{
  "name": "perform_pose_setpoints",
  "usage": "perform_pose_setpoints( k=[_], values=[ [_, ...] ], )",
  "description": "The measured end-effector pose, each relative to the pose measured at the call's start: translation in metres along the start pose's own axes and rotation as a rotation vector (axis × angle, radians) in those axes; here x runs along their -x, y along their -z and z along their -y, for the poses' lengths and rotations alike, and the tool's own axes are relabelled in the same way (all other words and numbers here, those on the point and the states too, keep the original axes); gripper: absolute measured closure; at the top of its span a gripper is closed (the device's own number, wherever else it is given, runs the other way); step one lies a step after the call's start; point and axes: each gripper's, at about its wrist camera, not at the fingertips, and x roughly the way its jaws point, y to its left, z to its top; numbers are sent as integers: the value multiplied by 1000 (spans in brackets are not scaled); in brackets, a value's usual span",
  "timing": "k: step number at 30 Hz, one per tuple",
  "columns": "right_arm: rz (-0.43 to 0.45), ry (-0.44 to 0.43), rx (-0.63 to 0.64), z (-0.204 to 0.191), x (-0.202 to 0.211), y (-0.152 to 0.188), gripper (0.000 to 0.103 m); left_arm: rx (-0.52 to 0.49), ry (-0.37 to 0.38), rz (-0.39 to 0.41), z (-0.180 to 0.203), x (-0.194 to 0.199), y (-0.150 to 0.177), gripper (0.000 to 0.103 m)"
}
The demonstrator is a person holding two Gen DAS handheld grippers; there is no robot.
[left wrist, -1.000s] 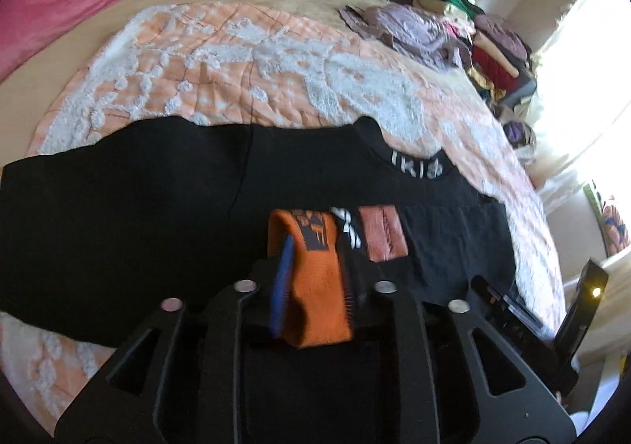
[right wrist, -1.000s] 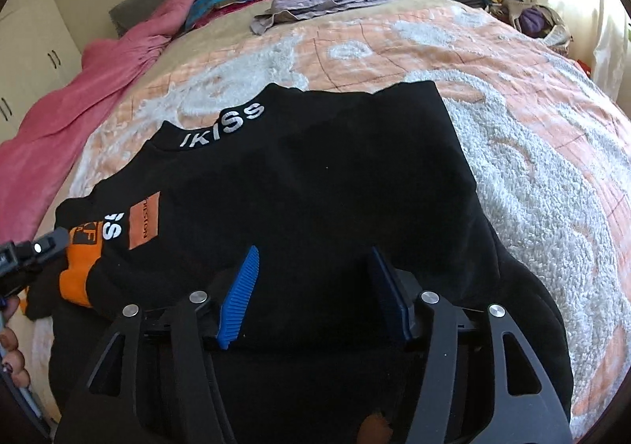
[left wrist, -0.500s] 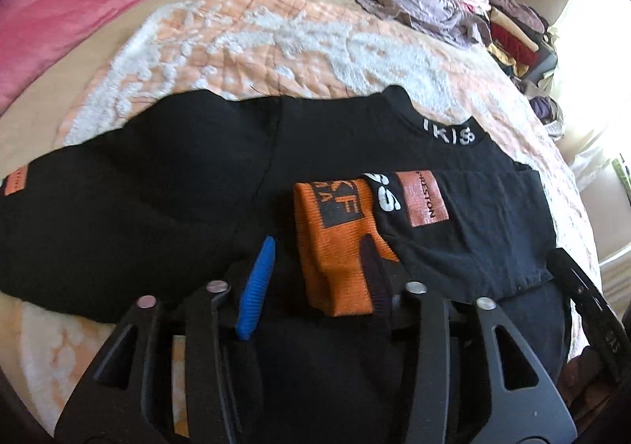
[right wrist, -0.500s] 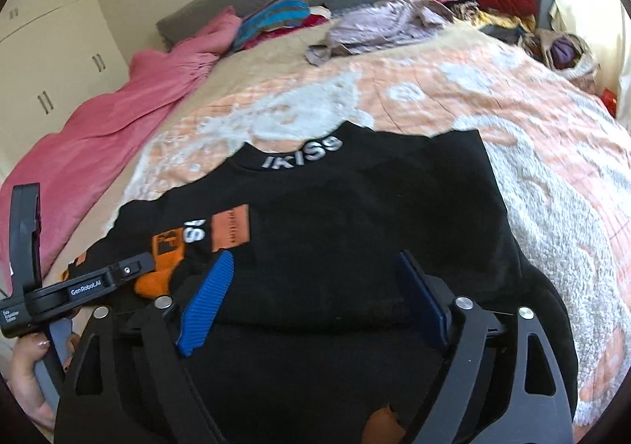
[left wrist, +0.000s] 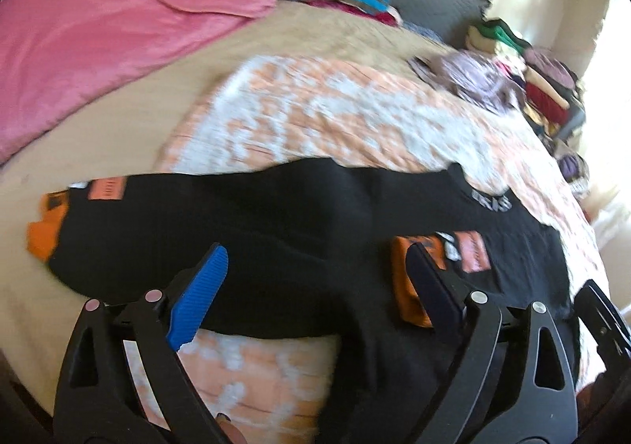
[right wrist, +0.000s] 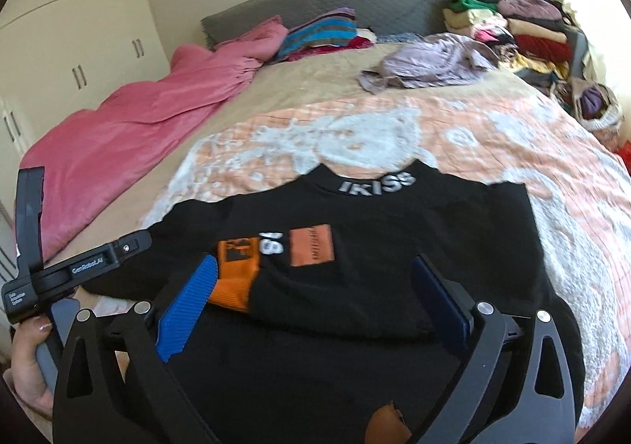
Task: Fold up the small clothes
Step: 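Lay the cuff on the shirt and open the right tool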
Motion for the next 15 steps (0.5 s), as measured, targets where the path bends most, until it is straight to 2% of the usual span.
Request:
perform_pose_setpoints(
  k=[6, 15],
  values=[
    [12, -33, 86, -43, -9, -10, 5, 85, -57, 42, -37, 6, -6, 18],
    [3, -128, 160, -93, -29, -19, 5, 168, -210, 83, -83, 12, -7, 15]
  ],
)
